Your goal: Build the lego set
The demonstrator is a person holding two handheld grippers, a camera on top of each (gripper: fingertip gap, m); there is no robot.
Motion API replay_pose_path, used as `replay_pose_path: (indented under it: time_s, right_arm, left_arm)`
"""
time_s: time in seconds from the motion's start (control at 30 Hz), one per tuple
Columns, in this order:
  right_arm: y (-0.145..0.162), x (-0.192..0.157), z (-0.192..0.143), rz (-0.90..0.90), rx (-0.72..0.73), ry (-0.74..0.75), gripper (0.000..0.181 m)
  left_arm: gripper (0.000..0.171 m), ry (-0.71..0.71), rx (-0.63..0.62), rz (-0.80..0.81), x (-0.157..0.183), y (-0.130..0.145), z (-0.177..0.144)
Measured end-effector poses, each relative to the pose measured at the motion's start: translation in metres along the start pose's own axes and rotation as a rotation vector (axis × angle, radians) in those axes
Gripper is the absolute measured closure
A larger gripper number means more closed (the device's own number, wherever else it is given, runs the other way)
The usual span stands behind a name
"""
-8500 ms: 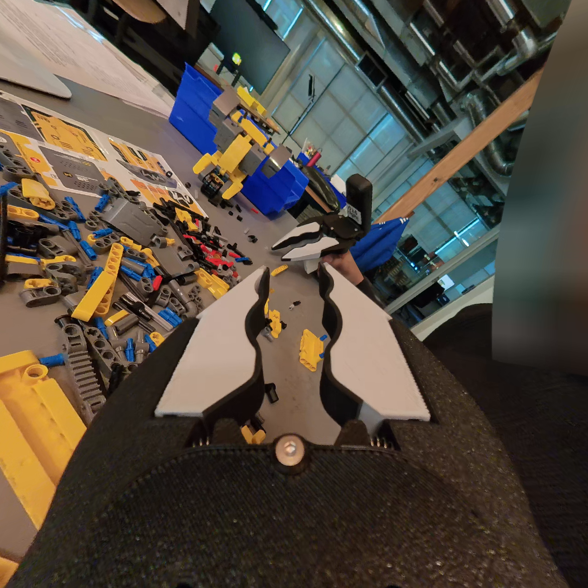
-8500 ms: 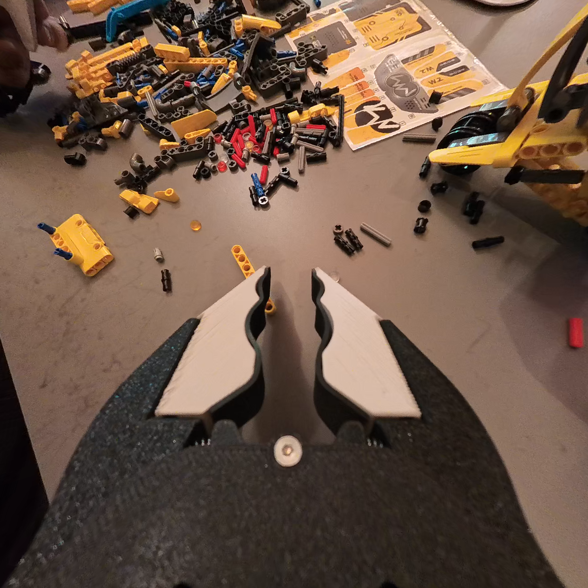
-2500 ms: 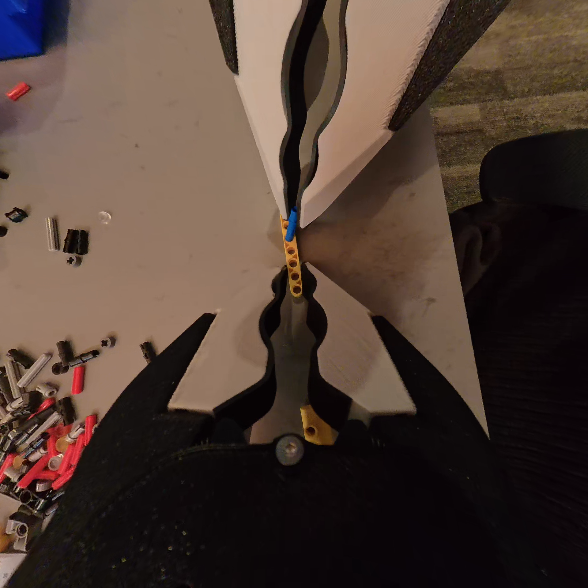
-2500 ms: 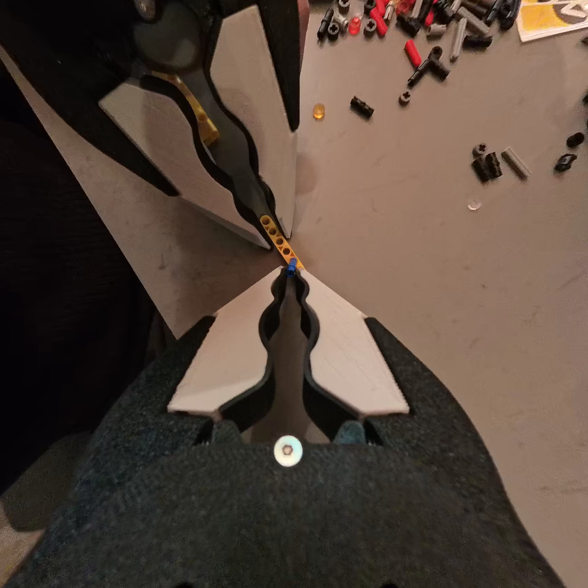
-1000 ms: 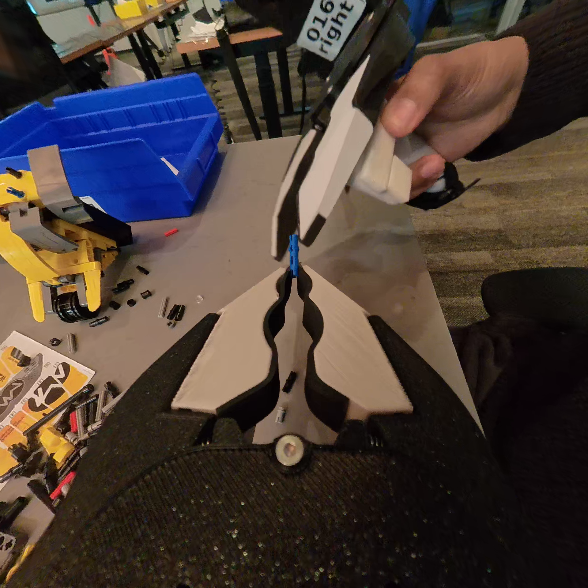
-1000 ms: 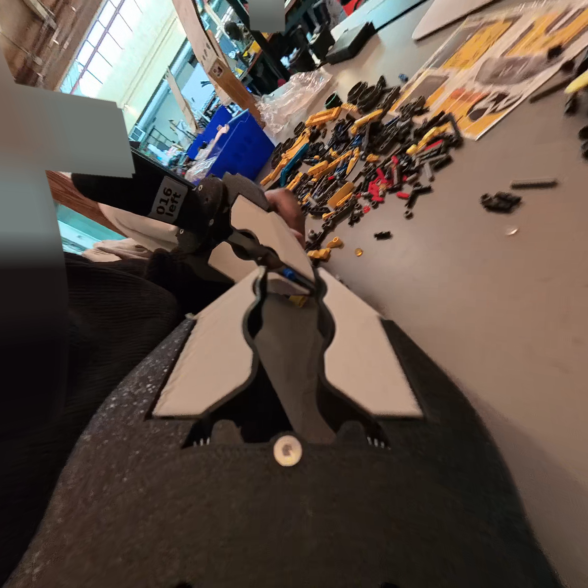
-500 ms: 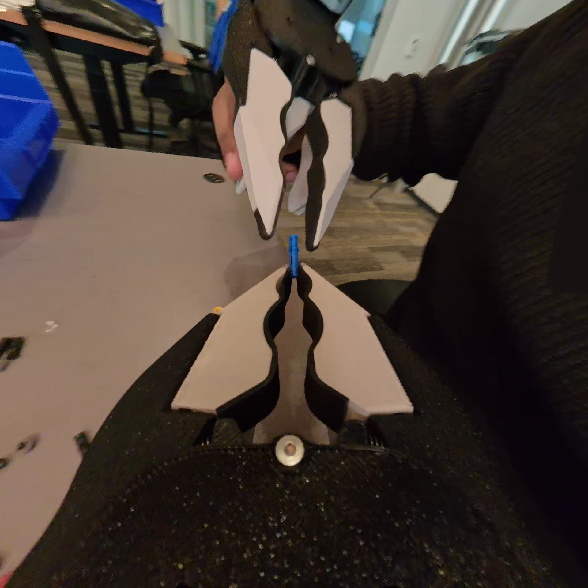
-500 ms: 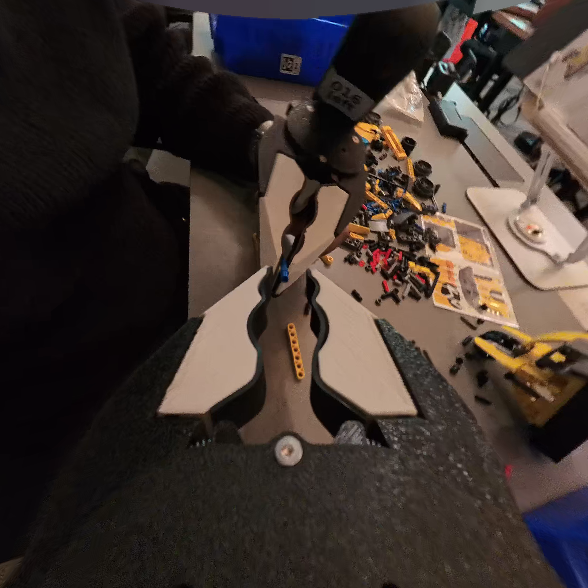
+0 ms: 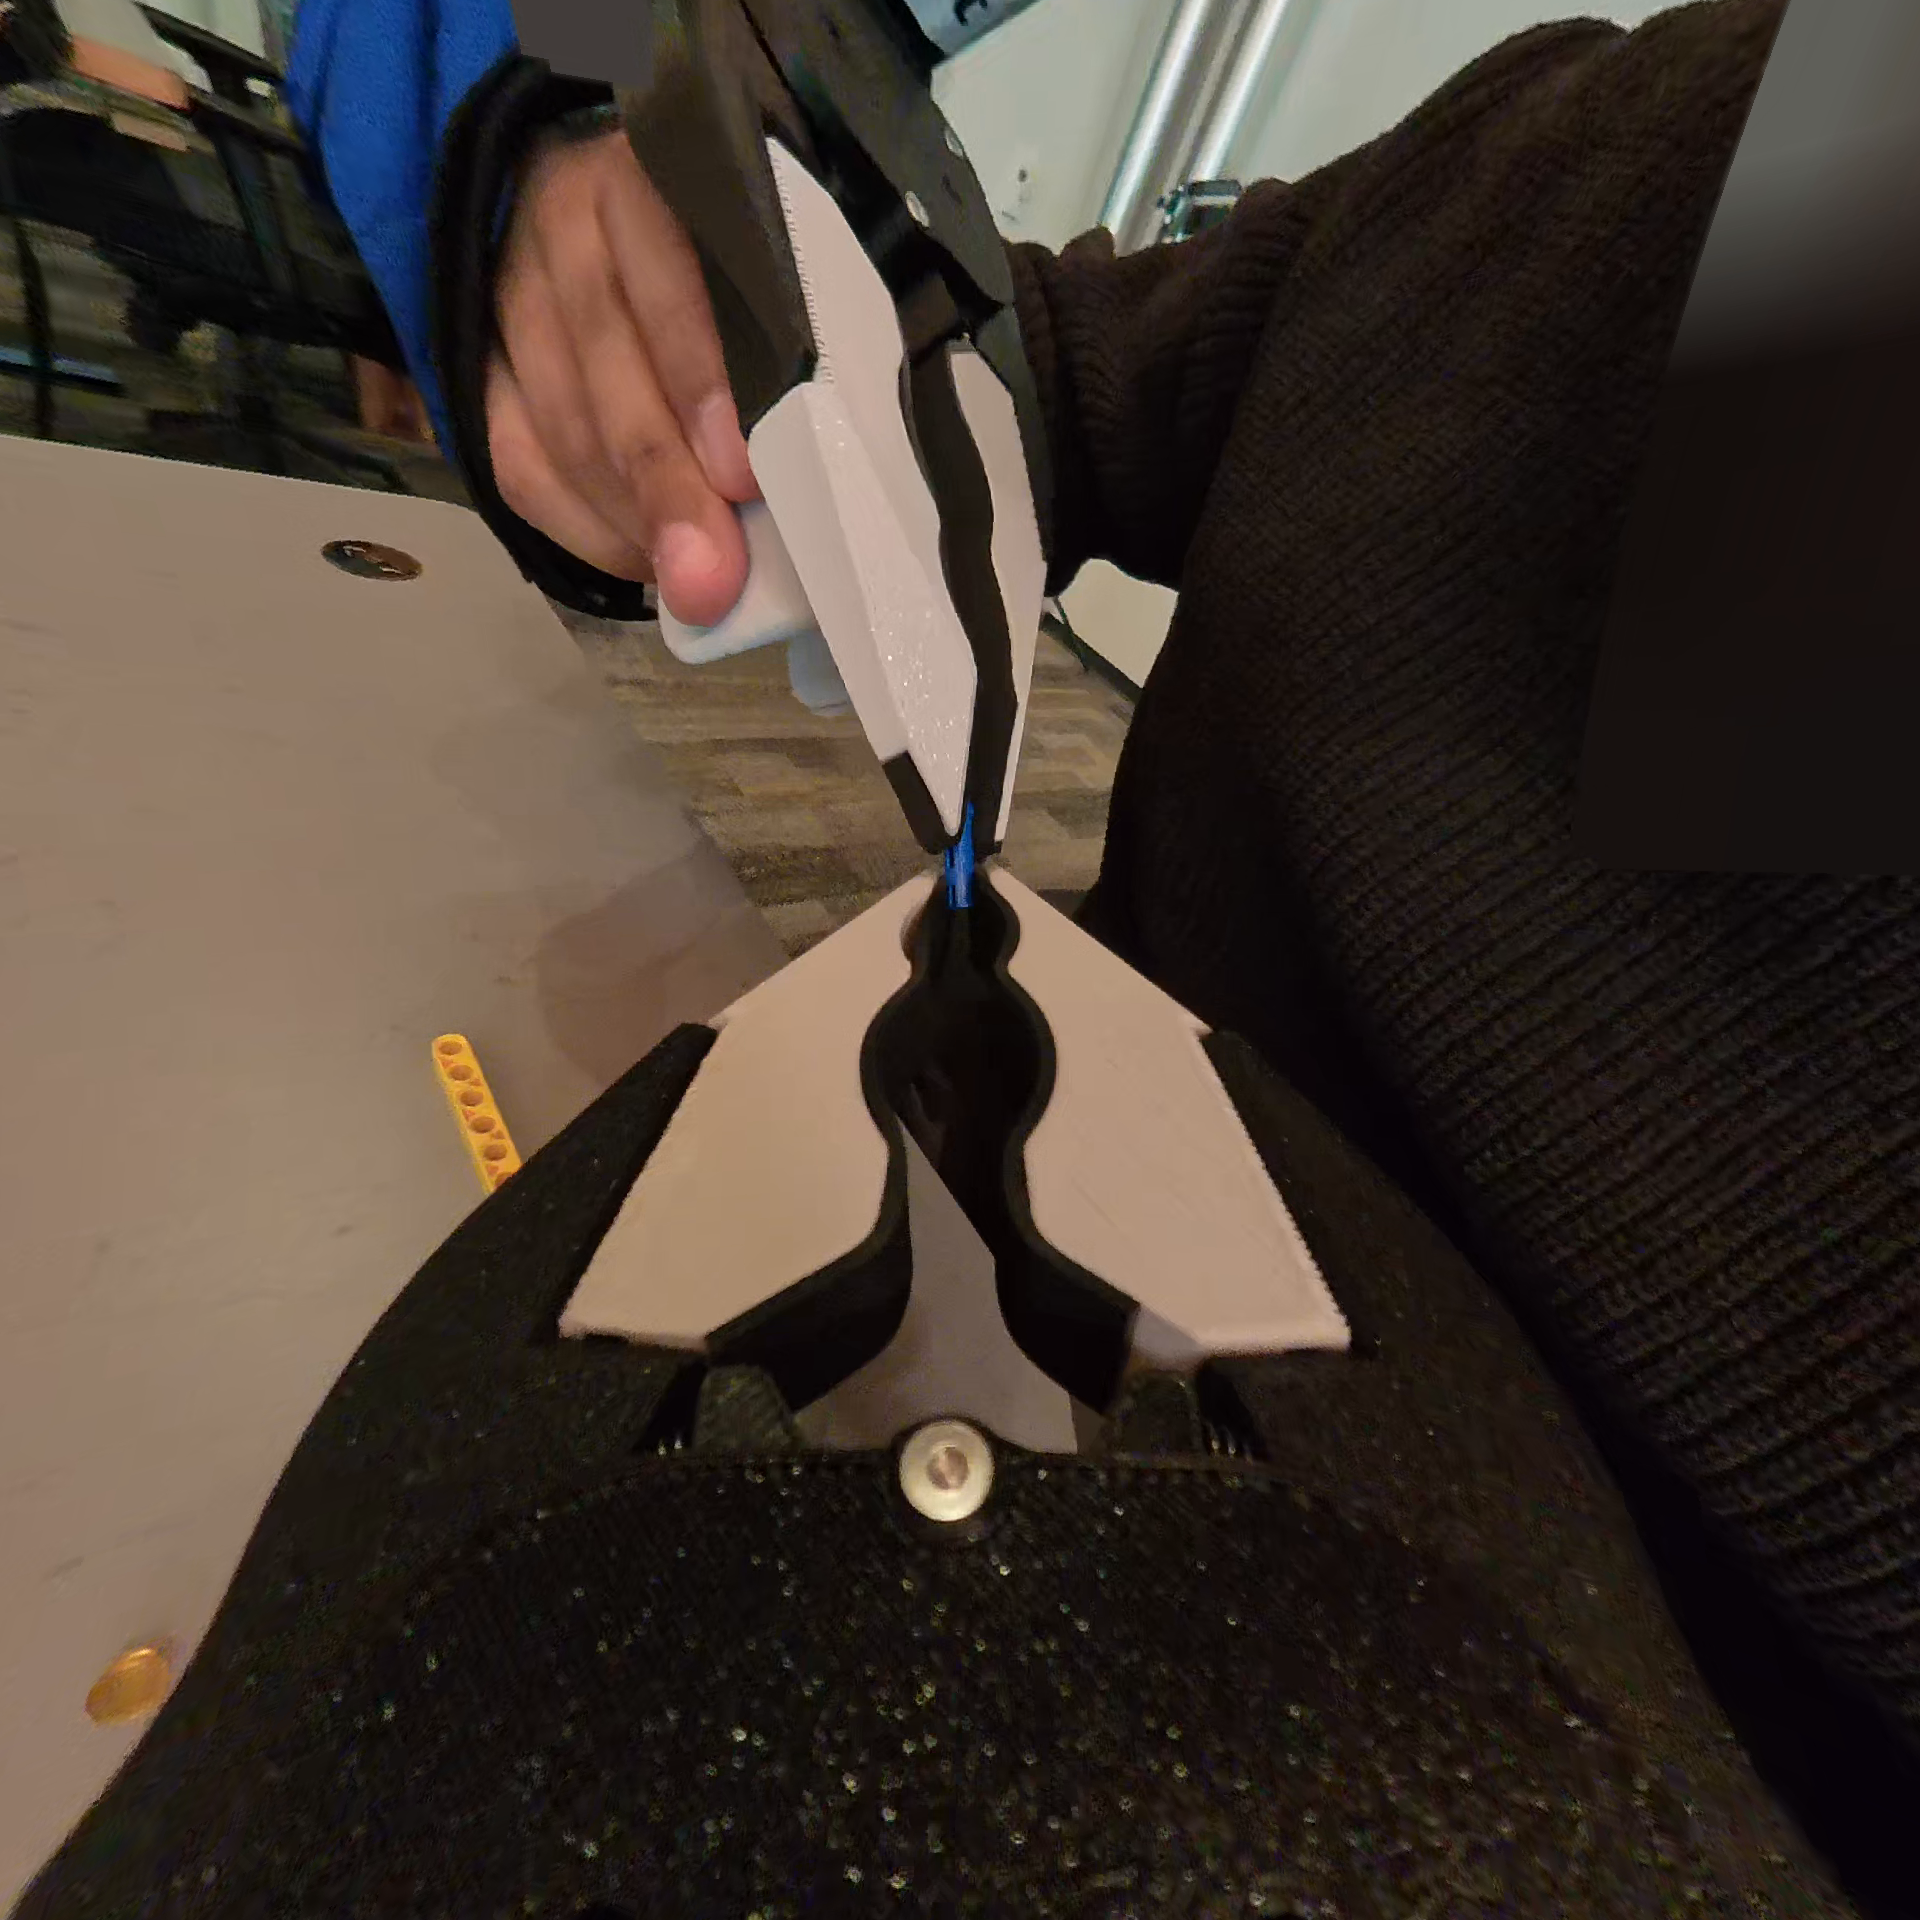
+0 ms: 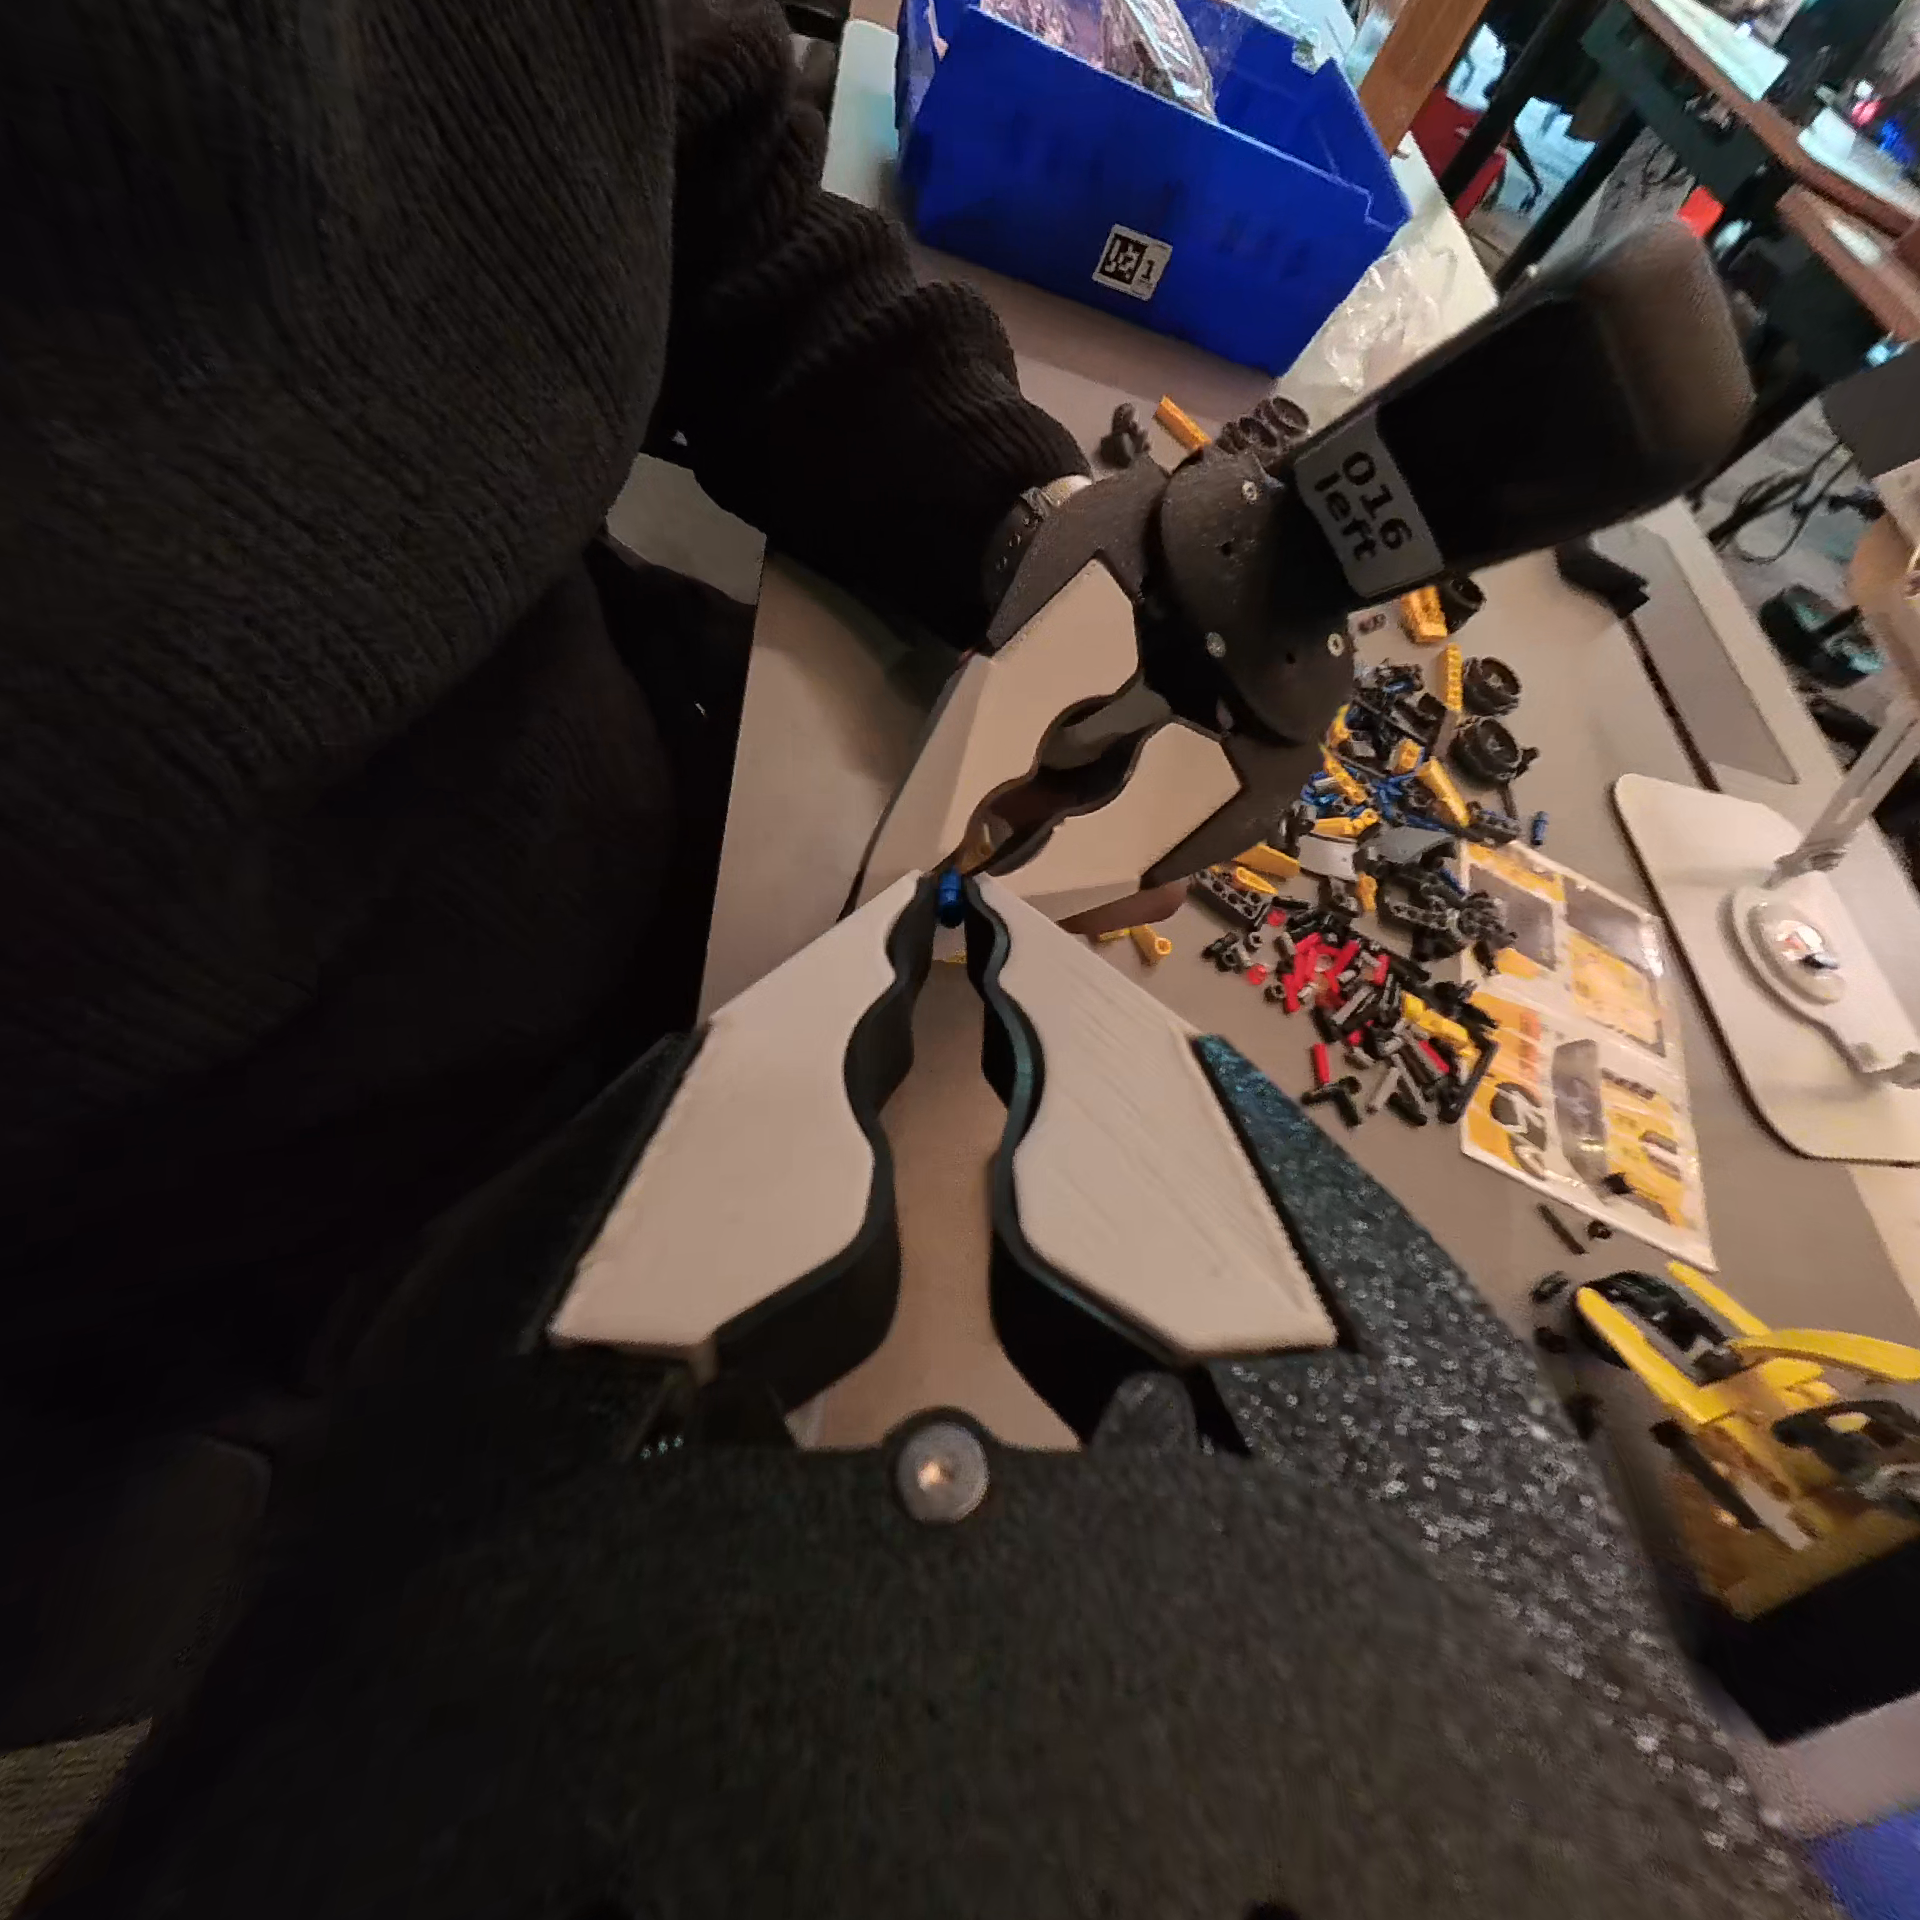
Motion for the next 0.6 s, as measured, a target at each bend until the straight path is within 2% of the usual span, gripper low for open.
replay_pose_path:
  time_s: [0.03, 0.1, 0.17, 0.27, 0.33, 0.4, 0.47, 0.6]
  right_arm:
    - [0.001, 0.002, 0.000, 0.028, -0.006, 0.002, 0.177]
    - [0.006, 0.016, -0.004, 0.097, -0.029, 0.062, 0.177]
    - [0.013, 0.037, -0.016, 0.182, -0.029, 0.160, 0.178]
    - [0.042, 0.064, -0.030, 0.357, -0.117, 0.254, 0.178]
    - [0.068, 0.064, -0.026, 0.426, -0.254, 0.238, 0.178]
    - [0.087, 0.056, -0.017, 0.396, -0.380, 0.181, 0.177]
    - [0.103, 0.047, -0.007, 0.330, -0.470, 0.127, 0.177]
    - [0.111, 0.032, 0.008, 0.349, -0.509, 0.013, 0.177]
  left_arm:
    - [0.170, -0.023, 0.005, 0.000, -0.003, -0.001, 0.000]
    - [0.145, -0.092, 0.026, -0.024, -0.013, -0.006, -0.002]
    - [0.131, -0.259, 0.003, -0.076, -0.039, -0.007, -0.007]
    - [0.122, -0.554, -0.164, -0.061, -0.074, 0.012, -0.016]
    - [0.120, -0.644, -0.312, -0.005, -0.079, 0.030, -0.015]
    - [0.122, -0.626, -0.388, 0.022, -0.074, 0.042, -0.007]
    - [0.127, -0.608, -0.406, 0.015, -0.072, 0.048, -0.006]
    - [0.139, -0.676, -0.424, -0.011, -0.083, 0.055, -0.018]
Point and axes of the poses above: each gripper's, where its closed fingertips meet, z out along the fingers, y out of its underside, x = y × z across the jaws, the point moved 2 cm from there along -z, back along the fingers, and after that the axes turned 2 degrees about -x, right-handed, at the moved point
